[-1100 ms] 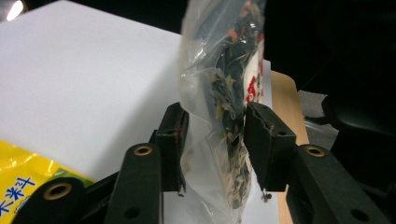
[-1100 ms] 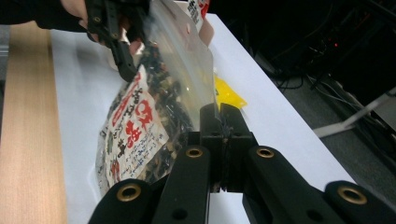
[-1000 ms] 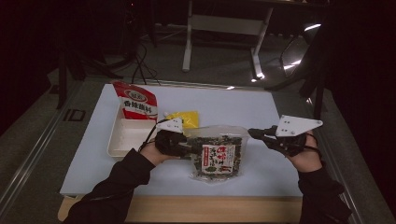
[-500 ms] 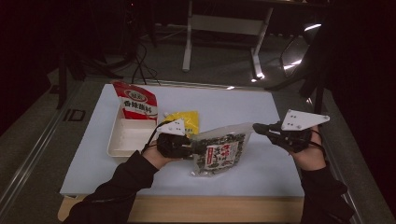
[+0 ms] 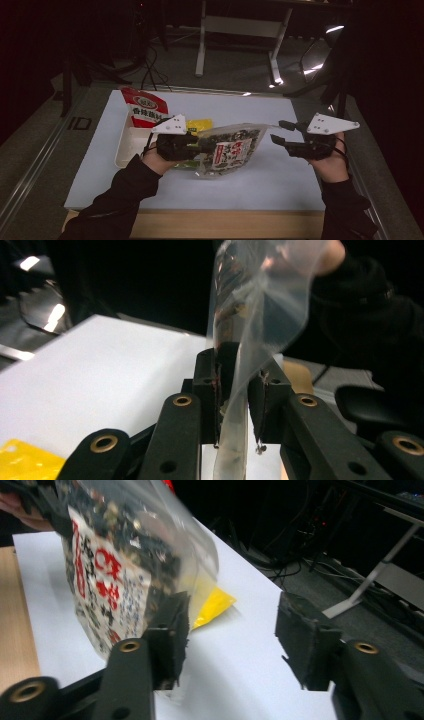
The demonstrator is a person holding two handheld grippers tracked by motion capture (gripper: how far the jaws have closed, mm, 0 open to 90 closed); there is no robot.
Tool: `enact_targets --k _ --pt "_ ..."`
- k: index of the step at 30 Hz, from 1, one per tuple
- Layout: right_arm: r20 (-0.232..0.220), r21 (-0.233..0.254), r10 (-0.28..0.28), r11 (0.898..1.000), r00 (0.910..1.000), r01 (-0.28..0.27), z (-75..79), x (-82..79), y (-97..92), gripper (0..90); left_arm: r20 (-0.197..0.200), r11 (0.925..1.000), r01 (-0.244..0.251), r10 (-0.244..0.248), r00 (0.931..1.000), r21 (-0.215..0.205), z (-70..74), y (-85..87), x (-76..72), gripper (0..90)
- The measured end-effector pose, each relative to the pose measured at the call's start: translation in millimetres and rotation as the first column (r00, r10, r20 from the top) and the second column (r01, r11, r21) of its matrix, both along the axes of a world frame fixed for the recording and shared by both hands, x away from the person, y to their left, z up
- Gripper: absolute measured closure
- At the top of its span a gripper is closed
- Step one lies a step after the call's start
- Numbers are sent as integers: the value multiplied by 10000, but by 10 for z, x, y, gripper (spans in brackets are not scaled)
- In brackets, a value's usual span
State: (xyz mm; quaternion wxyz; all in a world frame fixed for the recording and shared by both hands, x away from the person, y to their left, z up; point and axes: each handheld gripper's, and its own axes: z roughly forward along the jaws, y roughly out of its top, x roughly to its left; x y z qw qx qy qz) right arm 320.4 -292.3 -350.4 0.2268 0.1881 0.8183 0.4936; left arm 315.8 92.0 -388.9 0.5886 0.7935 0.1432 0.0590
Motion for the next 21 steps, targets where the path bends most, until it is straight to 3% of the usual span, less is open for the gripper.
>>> enact_targets --k 7,11,16,21 --pt "-382 449 -200 9988 9991 217 -82 40 41 285 316 9985 -435 445 9985 -321 192 167 -45 774" --pt "-595 598 23 9982 9982 13 -146 59 43 210 520 9958 -743 770 9957 -530 305 303 -72 774" --pt "-774 791 102 9969 9969 -40 -207 80 46 166 744 9895 -1185 1247 9894 -824 439 490 -114 774" --pt "-899 1065 278 9941 9956 -181 -255 95 53 132 930 9856 -1477 1552 9835 -825 528 624 -153 774"
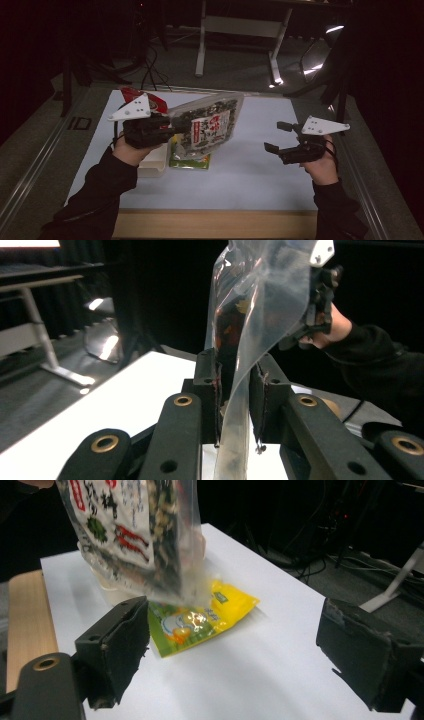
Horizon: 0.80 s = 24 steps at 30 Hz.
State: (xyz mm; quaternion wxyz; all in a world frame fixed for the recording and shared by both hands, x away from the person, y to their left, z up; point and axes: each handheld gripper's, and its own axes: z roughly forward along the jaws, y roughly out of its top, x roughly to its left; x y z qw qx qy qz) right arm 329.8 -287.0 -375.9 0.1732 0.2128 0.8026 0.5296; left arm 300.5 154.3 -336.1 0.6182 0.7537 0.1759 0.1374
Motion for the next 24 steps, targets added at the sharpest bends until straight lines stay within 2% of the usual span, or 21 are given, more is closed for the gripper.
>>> enact_targets --k 2,6,7,9,11,15,17,20,21,23,24 --pt "-92 -79 19 10000 10000 -20 -47 4 18 135 74 9995 -328 328 9994 -31 48 113 -26 774" --pt "-62 -45 54 10000 10000 -55 -104 7 43 141 176 9982 -595 596 9981 -82 80 223 -47 774" --pt "-85 -74 60 10000 9999 -61 -122 7 51 142 275 9970 -763 765 9967 -88 96 308 -67 774" --pt "-325 -179 114 9998 9994 -119 -171 20 77 141 289 9958 -911 913 9954 -96 105 375 -81 774" --pt "-526 -116 135 9998 9985 -142 -197 30 80 141 283 9938 -1104 1107 9935 -123 106 467 -96 774" --pt "-620 -49 146 9999 9980 -149 -233 29 83 141 293 9884 -1514 1517 9880 -130 77 635 -123 774" --pt "-625 -106 138 9998 9979 -145 -254 28 86 141 300 9848 -1735 1734 9844 6 47 724 -130 774" --pt "-676 -80 180 9998 9975 -186 -266 28 88 141 300 9848 -1735 1734 9844 6 47 724 -130 774" --pt "-771 -136 175 9997 9969 -186 -301 29 97 141 84 9761 -2163 2161 9763 199 -49 901 -130 774" --pt "-781 -158 166 9997 9968 -179 -313 31 106 142 47 9700 -2407 2407 9706 326 -92 962 -131 774" --pt "-789 -163 187 9997 9967 -201 -317 32 112 141 47 9700 -2407 2407 9706 326 -92 962 -131 774"
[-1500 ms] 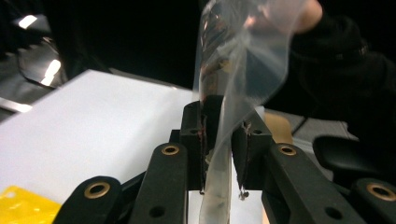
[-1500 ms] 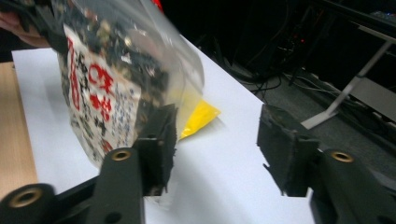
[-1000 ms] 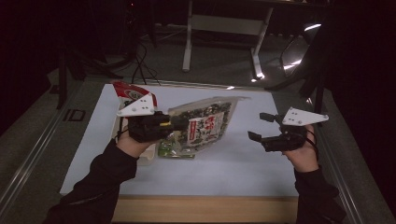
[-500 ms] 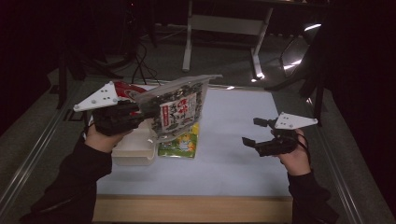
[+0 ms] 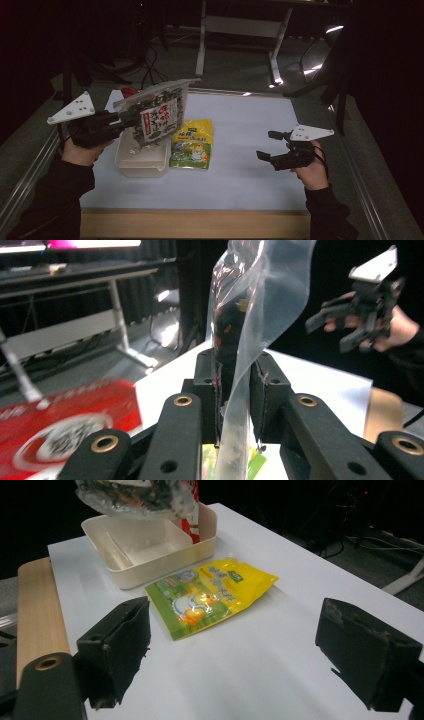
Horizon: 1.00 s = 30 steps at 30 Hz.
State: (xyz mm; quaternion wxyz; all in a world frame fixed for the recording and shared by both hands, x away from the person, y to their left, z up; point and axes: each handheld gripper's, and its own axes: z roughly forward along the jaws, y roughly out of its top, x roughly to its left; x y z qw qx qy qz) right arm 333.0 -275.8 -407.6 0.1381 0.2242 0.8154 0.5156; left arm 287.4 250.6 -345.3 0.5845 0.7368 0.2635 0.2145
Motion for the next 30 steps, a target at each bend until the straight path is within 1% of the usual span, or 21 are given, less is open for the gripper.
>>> enact_targets --k 2,4,5,6,7,9,11,13,16,17,19,20,21,23,24,25,26,27,28,29,30 --pt "-2 -26 20 10000 10000 -20 -8 1 11 142 -127 9996 -258 260 9996 111 -57 86 2 773" --pt "-9 -57 11 10000 10000 -11 -12 2 16 141 -142 9993 -312 315 9994 194 -76 114 1 773" --pt "5 -128 34 9999 10000 -34 -24 7 29 141 -187 9980 -549 555 9983 318 -120 177 9 773" --pt "-13 -141 68 9999 10000 -68 -32 13 35 141 -187 9980 -549 555 9983 318 -120 177 9 773" --pt "-21 -152 70 9999 10000 -70 -35 15 39 141 -279 9967 -748 756 9967 304 -163 233 29 773" --pt "-35 -122 87 9999 10000 -87 -39 16 44 141 -395 9956 -835 851 9956 419 -198 271 58 773" --pt "-29 -167 61 9998 10000 -61 -40 15 47 141 -483 9947 -935 955 9943 417 -222 287 73 773" --pt "-51 -177 77 9998 10000 -78 -44 16 46 141 -707 9932 -1050 1085 9916 511 -291 320 119 773" --pt "-95 -174 43 9998 9999 -45 -54 26 39 141 -937 9927 -1080 1127 9892 533 -366 334 165 773" --pt "-106 -161 39 9999 9999 -40 -58 30 37 141 -885 9916 -1160 1208 9887 577 -395 331 176 773" --pt "-105 -193 30 9998 9999 -32 -67 35 37 141 -1019 9927 -1111 1154 9881 471 -423 338 205 773" --pt "-116 -192 30 9998 9999 -32 -72 34 37 141 -982 9924 -1156 1192 9880 410 -440 338 215 773" --pt "-123 -197 42 9998 9999 -45 -77 36 38 141 -1087 9931 -1114 1147 9874 366 -455 338 237 773" --pt "-139 -306 9 9995 9999 -13 -88 35 40 141 -1074 9931 -1114 1149 9876 375 -480 322 254 773" --pt "-148 -316 17 9995 9999 -22 -94 37 40 141 -1158 9928 -1118 1162 9865 438 -499 318 269 773" --pt "-169 -341 15 9994 9999 -20 -97 38 37 141 -1101 9921 -1164 1209 9865 458 -515 310 272 773" --pt "-158 -359 11 9994 9999 -17 -98 39 34 141 -1143 9930 -1066 1117 9871 499 -543 306 286 773" --pt "-181 -368 9 9993 9998 -16 -99 40 30 141 -1153 9919 -1120 1184 9863 603 -566 300 294 773" --pt "-181 -368 9 9993 9998 -16 -99 40 30 141 -1153 9919 -1120 1184 9863 603 -566 300 294 773" --pt "-191 -321 1 9995 9998 -8 -100 41 23 141 -1135 9928 -1020 1086 9876 625 -623 304 311 773" --pt "-206 -333 -6 9994 9998 -1 -100 40 21 141 -1160 9926 -1061 1124 9869 593 -639 309 315 773"
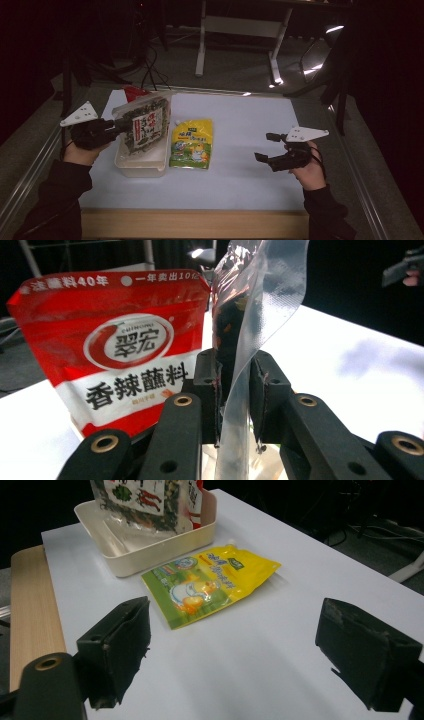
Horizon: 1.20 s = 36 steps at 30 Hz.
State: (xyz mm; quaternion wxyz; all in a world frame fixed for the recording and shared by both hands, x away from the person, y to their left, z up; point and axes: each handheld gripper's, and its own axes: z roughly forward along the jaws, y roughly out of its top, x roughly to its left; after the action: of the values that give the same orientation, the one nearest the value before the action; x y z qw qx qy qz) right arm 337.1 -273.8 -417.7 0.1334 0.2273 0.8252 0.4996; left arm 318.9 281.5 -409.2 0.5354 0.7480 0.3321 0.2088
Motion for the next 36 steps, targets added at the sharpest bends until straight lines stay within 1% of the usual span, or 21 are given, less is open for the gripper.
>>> enact_targets --k 4,5,6,7,8,11,12,13,14,16,18,20,22,25,26,29,30,32,33,34,36 --pt "-38 -26 21 10000 10000 -21 -8 0 0 141 101 9999 60 -59 9999 -160 -55 34 8 773" --pt "-39 -79 7 10000 10000 -7 -11 -2 1 141 130 9999 79 -78 9999 -128 -65 36 5 773" --pt "-49 -102 13 9999 10000 -13 -12 -2 1 141 109 9997 70 -68 9999 -213 -85 44 6 772" --pt "-49 -102 13 9999 10000 -13 -12 -2 1 141 109 9997 70 -68 9999 -213 -85 44 6 773" --pt "-72 -105 22 9999 10000 -22 -17 -1 0 141 138 9999 98 -96 9999 -133 -99 44 4 773" --pt "-84 -98 39 9999 10000 -40 -24 2 6 141 -6 9999 88 -89 10000 -104 -160 43 19 773" --pt "-94 -129 57 9999 9999 -58 -24 2 9 142 -78 10000 59 -58 10000 69 -190 35 28 772" --pt "-84 -134 68 9999 9999 -69 -25 0 13 142 -52 9999 70 -69 10000 81 -232 27 30 772" --pt "-76 -118 80 9999 9999 -81 -25 -3 15 142 -70 9999 48 -49 10000 -158 -267 52 27 772" --pt "-104 -158 88 9998 9999 -90 -29 -5 17 141 -85 9995 -34 32 10000 -327 -300 97 17 772" --pt "-131 -140 103 9998 9999 -105 -34 -3 17 141 -159 9982 -64 55 9999 -601 -349 151 6 771" --pt "-121 -176 93 9998 9999 -95 -37 -1 16 142 -214 9976 -106 92 9997 -679 -373 188 -5 771" --pt "-120 -120 102 9999 9999 -104 -37 0 17 141 -270 9975 -101 82 9996 -693 -376 199 -9 769" --pt "-110 -125 132 9998 9999 -134 -37 -1 28 142 -323 9987 -49 33 9995 -514 -349 180 -8 766" --pt "-108 -118 124 9999 9999 -126 -37 -2 34 141 -309 9993 -17 5 9995 -384 -337 171 -13 765" --pt "-117 -132 132 9998 9998 -134 -36 -1 43 141 -292 9995 -63 54 9996 -295 -325 153 -31 756" --pt "-154 -78 130 9999 9998 -131 -38 4 40 141 -297 9995 -69 60 9995 -310 -323 145 -36 751" --pt "-87 -64 94 9999 9999 -94 -37 9 35 142 -287 9995 -34 25 9996 -303 -314 132 -50 739" --pt "-113 1 64 10000 9999 -64 -36 13 30 143 -228 9994 -18 10 9997 -353 -307 127 -63 729" --pt "-152 72 94 9999 9998 -93 -33 16 28 144 -201 9992 -29 21 9998 -402 -299 129 -72 700" --pt "-63 68 69 10000 10000 -68 -29 15 28 144 -90 9989 -102 97 9999 -458 -272 145 -98 680"
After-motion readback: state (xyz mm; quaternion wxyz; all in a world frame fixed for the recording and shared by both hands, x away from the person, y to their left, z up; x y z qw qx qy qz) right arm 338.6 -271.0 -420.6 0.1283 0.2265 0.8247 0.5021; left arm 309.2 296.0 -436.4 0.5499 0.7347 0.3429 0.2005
